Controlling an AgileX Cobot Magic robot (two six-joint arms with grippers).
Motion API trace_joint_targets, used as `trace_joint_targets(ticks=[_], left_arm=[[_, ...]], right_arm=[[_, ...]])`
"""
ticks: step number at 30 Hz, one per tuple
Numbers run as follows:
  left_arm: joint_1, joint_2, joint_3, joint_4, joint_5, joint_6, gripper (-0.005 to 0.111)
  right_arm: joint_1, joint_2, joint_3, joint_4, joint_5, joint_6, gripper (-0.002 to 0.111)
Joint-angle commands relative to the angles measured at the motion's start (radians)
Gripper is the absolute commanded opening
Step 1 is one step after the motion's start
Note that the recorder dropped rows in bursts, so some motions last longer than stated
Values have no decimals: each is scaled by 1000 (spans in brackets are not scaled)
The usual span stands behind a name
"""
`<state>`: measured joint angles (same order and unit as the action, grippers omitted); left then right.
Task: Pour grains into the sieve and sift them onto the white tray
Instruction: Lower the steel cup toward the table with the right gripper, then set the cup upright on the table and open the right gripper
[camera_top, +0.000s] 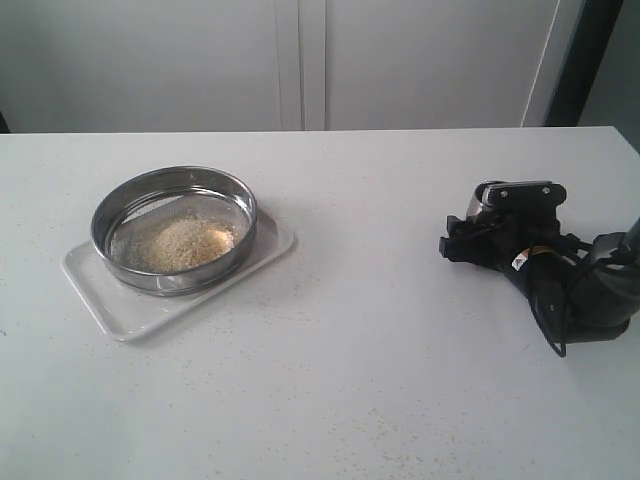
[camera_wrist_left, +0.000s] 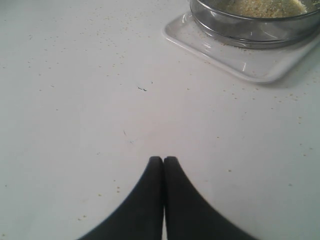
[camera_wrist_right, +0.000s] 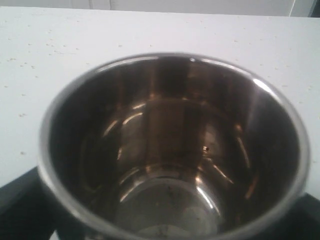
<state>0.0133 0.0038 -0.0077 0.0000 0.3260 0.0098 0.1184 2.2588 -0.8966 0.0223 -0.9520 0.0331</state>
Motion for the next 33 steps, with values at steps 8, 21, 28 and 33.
trace_joint_targets(ticks=[8,21,28,33], left_arm=[[1,-4,8,0,7,-10,0],[1,-4,8,0,7,-10,0],[1,-4,8,0,7,-10,0],[1,-4,8,0,7,-10,0]], right_arm=[[-9,-28,0,4,-21,-15,87],[-9,-146,2,4,10,-40,87],[-9,-234,2,4,124,-40,87],[-9,-312,2,4,249,-40,87]])
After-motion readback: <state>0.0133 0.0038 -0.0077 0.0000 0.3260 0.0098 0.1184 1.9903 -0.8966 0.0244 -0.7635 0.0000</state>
